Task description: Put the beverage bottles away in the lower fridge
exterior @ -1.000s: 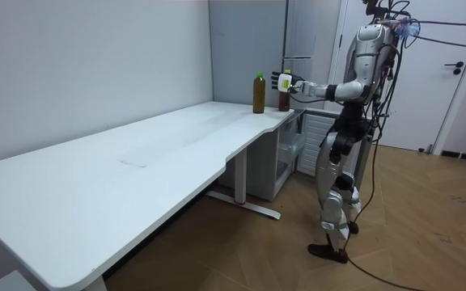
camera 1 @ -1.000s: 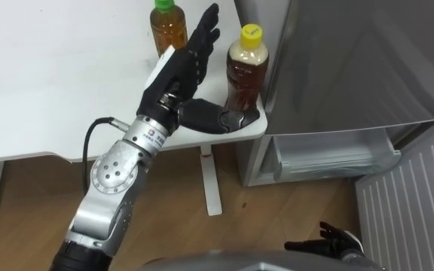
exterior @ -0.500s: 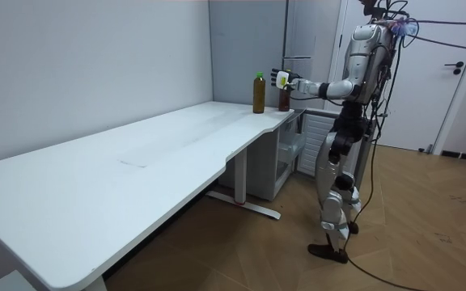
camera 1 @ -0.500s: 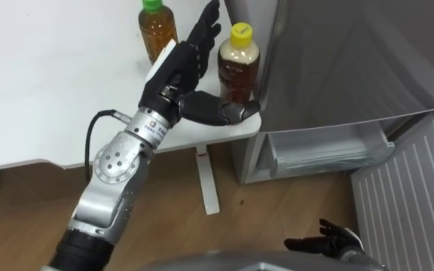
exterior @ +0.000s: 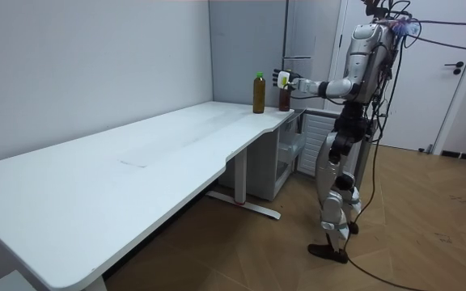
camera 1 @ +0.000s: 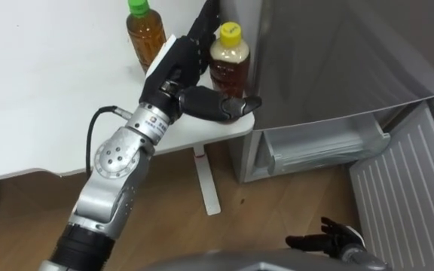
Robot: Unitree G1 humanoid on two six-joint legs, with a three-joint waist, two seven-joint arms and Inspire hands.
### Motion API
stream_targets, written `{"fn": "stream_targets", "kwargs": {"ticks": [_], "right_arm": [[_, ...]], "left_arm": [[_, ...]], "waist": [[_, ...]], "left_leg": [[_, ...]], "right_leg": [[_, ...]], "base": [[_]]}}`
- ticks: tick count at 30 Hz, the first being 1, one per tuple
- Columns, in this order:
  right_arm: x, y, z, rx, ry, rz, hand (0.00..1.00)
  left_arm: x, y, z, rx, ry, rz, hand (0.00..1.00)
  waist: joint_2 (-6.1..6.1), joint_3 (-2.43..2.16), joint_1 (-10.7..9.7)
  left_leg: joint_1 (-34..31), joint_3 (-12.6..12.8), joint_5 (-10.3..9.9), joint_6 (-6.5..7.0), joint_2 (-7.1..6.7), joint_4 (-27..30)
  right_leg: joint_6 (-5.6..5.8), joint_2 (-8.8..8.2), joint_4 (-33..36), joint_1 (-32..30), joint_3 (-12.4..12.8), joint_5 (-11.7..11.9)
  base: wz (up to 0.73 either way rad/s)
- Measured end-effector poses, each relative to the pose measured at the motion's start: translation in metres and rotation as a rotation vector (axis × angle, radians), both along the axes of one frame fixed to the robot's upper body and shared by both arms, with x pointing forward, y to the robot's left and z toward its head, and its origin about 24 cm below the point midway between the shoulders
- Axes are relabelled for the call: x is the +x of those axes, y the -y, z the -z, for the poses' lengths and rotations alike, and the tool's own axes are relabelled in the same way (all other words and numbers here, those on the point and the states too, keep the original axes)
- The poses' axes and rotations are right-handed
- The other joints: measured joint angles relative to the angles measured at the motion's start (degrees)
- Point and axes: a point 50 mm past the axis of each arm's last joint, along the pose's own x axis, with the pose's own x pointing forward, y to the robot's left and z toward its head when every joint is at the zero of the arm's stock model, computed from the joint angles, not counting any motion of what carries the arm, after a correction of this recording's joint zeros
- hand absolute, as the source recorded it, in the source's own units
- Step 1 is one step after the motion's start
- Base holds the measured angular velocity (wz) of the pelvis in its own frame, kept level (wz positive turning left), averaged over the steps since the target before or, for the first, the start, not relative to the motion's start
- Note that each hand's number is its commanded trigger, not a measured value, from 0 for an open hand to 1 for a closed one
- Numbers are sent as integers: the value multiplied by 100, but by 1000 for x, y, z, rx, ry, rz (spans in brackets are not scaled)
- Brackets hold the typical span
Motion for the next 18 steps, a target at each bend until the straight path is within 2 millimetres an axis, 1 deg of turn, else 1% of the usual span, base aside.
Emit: {"fn": "stream_targets", "kwargs": {"ticks": [4, 5, 6, 7, 18], "right_arm": [[0, 0, 0, 7, 2, -1, 0], [-1, 0, 0, 6, 0, 1, 0], [-1, 0, 0, 6, -1, 4, 0], [-1, 0, 0, 5, -2, 5, 0], [-3, 3, 0, 4, -13, 45, 0]], "left_arm": [[3, 0, 2, 8, -14, 2, 0], [3, 0, 2, 9, -17, 2, 36], [3, 0, 3, 10, -22, 3, 95], [3, 0, 3, 11, -23, 3, 100], [3, -1, 8, 20, -53, 0, 100]], "waist": [[-8, 5, -12], [-8, 5, -13], [-11, 7, -13], [-12, 9, -13], [-22, 12, -37]], "left_leg": [[-7, 1, 0, 0, 0, -1], [-8, 1, 0, 0, 0, -1], [-7, 1, 0, 0, 0, -1], [-8, 1, 0, 0, 0, 0], [-8, 1, 0, 0, 1, 0]], "right_leg": [[0, 0, 0, -9, 0, 0], [0, 0, -1, -8, 0, 0], [0, 0, -2, -8, 0, 0], [0, 0, -3, -9, 0, 0], [0, 0, 0, -7, 1, 0]], "base": [[0], [0], [0], [0], [0]]}}
